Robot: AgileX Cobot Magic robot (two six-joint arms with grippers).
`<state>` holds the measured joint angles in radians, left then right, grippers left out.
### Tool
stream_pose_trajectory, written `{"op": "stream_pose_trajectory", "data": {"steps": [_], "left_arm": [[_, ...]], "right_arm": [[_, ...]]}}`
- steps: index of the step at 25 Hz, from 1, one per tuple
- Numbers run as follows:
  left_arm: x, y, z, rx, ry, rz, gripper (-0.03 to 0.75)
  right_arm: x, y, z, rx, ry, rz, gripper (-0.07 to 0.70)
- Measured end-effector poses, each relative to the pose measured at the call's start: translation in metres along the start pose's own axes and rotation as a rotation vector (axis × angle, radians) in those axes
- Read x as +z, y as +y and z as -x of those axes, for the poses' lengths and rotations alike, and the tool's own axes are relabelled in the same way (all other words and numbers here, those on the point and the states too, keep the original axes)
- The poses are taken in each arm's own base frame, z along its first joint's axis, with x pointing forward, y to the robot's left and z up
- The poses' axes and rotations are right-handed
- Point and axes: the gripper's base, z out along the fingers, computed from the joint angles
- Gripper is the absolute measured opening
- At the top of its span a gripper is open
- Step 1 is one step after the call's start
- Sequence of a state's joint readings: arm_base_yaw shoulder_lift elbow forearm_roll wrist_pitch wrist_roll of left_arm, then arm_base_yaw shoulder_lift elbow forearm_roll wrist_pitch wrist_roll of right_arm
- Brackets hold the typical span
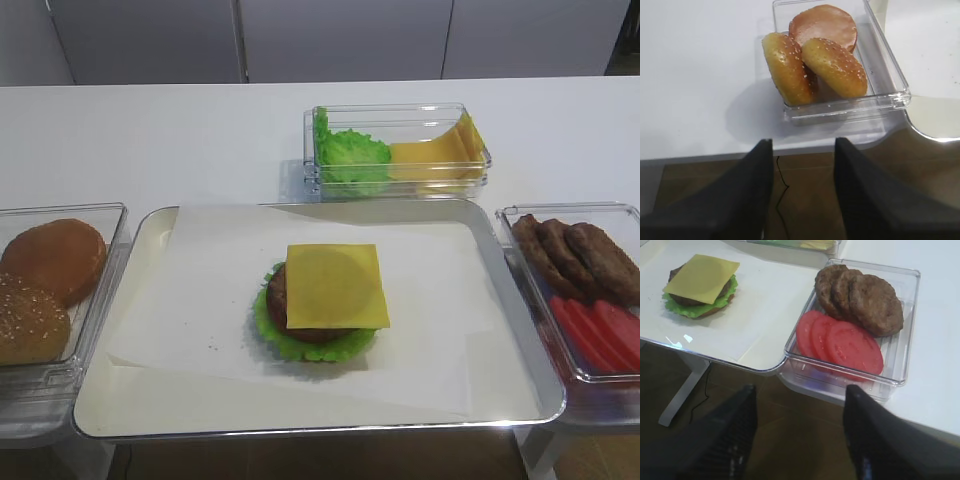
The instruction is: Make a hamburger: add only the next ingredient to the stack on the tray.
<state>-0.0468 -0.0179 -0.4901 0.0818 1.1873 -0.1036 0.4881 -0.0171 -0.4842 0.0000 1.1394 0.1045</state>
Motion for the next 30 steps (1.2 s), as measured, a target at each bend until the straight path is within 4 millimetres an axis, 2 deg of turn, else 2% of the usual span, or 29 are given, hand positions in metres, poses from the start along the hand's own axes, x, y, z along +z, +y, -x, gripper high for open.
{"op": "stream_pose_trajectory", "data": {"steps": [15, 30], "left_arm": [[0.0, 0.0, 0.0, 0.0, 0.0, 0.0, 0.302], [0.0, 0.0, 0.0, 0.0, 0.0, 0.0, 0.302]], "right_arm": [[0.0005, 0.0032, 0.0, 0.188, -0.032, -0.304, 0.338], [0.0006, 0.0035, 0.0, 0.203, -0.034, -0.328, 0.306]]}}
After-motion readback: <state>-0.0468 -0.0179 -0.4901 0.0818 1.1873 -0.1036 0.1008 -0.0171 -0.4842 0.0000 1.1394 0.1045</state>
